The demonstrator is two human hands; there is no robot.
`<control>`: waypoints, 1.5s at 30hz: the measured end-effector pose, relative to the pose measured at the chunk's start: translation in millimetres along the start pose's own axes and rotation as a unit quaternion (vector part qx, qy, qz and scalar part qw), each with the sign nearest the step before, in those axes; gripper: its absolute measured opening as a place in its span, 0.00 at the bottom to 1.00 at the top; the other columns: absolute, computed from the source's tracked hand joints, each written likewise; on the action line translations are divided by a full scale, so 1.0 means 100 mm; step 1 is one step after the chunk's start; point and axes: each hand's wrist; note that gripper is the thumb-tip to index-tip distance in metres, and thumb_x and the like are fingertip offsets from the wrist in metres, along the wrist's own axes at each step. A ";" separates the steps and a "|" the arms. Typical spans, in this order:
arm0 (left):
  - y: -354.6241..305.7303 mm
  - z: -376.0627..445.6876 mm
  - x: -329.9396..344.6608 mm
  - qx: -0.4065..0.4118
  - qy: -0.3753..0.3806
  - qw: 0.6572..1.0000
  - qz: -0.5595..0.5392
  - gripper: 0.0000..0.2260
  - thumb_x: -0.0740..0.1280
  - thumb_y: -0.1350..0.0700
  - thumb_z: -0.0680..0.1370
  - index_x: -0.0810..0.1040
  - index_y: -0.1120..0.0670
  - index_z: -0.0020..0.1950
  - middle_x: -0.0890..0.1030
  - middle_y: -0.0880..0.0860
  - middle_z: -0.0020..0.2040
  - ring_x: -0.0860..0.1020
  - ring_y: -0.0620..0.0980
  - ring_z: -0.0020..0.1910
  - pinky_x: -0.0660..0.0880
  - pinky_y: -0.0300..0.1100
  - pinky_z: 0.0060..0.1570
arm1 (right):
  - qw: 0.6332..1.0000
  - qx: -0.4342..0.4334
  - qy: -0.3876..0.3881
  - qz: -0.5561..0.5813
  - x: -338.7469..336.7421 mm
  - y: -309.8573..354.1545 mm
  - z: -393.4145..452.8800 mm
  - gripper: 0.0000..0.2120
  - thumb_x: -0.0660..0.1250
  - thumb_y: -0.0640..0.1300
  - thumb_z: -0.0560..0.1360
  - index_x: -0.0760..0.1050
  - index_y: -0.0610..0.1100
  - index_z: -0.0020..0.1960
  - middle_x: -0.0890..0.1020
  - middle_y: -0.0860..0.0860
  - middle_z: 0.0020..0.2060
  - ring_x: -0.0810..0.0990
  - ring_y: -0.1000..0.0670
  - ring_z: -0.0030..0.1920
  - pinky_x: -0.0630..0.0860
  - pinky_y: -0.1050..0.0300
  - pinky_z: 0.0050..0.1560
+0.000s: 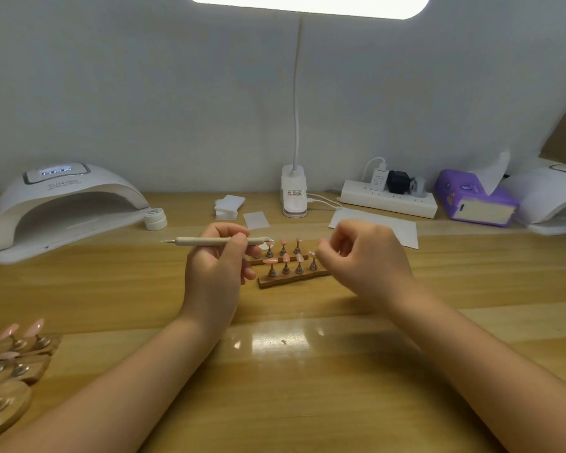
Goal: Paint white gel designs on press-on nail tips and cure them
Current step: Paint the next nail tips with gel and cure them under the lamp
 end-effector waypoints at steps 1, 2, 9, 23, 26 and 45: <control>0.00 -0.01 0.00 0.012 0.005 1.000 0.008 0.06 0.61 0.61 0.80 0.76 0.53 0.45 0.82 0.49 0.34 0.74 0.45 0.26 0.71 0.34 0.25 | 1.000 -0.012 0.022 -0.017 0.02 0.05 -0.03 0.11 0.66 0.54 0.73 0.75 0.49 0.36 0.75 0.57 0.28 0.74 0.55 0.31 0.73 0.55 0.31; 0.00 -0.02 0.01 0.019 0.007 1.000 0.015 0.06 0.61 0.61 0.80 0.76 0.53 0.45 0.82 0.49 0.34 0.74 0.45 0.26 0.71 0.34 0.25 | 0.998 -0.021 0.040 -0.040 0.05 0.09 -0.05 0.11 0.66 0.55 0.73 0.76 0.50 0.36 0.75 0.57 0.28 0.73 0.56 0.31 0.71 0.57 0.32; 0.04 -0.02 0.02 0.028 -0.004 0.999 0.036 0.06 0.61 0.61 0.80 0.75 0.54 0.45 0.80 0.50 0.34 0.74 0.43 0.27 0.71 0.33 0.26 | 0.991 -0.009 0.077 -0.111 0.22 0.06 -0.14 0.13 0.62 0.57 0.77 0.82 0.53 0.52 0.82 0.55 0.40 0.78 0.54 0.40 0.77 0.57 0.38; 0.05 -0.05 0.07 0.047 0.008 0.997 0.063 0.06 0.62 0.60 0.80 0.75 0.52 0.45 0.79 0.49 0.34 0.74 0.42 0.27 0.71 0.33 0.27 | 0.993 -0.023 0.071 -0.090 0.34 0.00 -0.12 0.13 0.62 0.56 0.78 0.81 0.53 0.55 0.85 0.54 0.45 0.80 0.52 0.47 0.78 0.54 0.42; 0.05 -0.06 0.07 0.054 0.011 0.997 0.057 0.06 0.62 0.61 0.80 0.75 0.53 0.45 0.80 0.47 0.33 0.75 0.40 0.28 0.71 0.32 0.26 | 0.992 -0.050 0.060 -0.103 0.34 0.00 -0.13 0.13 0.61 0.55 0.79 0.81 0.54 0.56 0.85 0.54 0.45 0.81 0.52 0.47 0.77 0.55 0.43; 0.03 -0.15 0.08 0.214 0.049 0.970 0.104 0.03 0.61 0.50 0.76 0.73 0.46 0.45 0.80 0.50 0.39 0.78 0.47 0.33 0.76 0.44 0.30 | 0.980 -0.040 0.005 0.196 0.32 0.09 -0.20 0.03 0.71 0.43 0.74 0.82 0.46 0.46 0.82 0.58 0.37 0.79 0.53 0.36 0.78 0.48 0.41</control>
Point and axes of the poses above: each hand's wrist, its own z-axis towards the middle knuckle, its own x-axis out of the palm, y = z × x
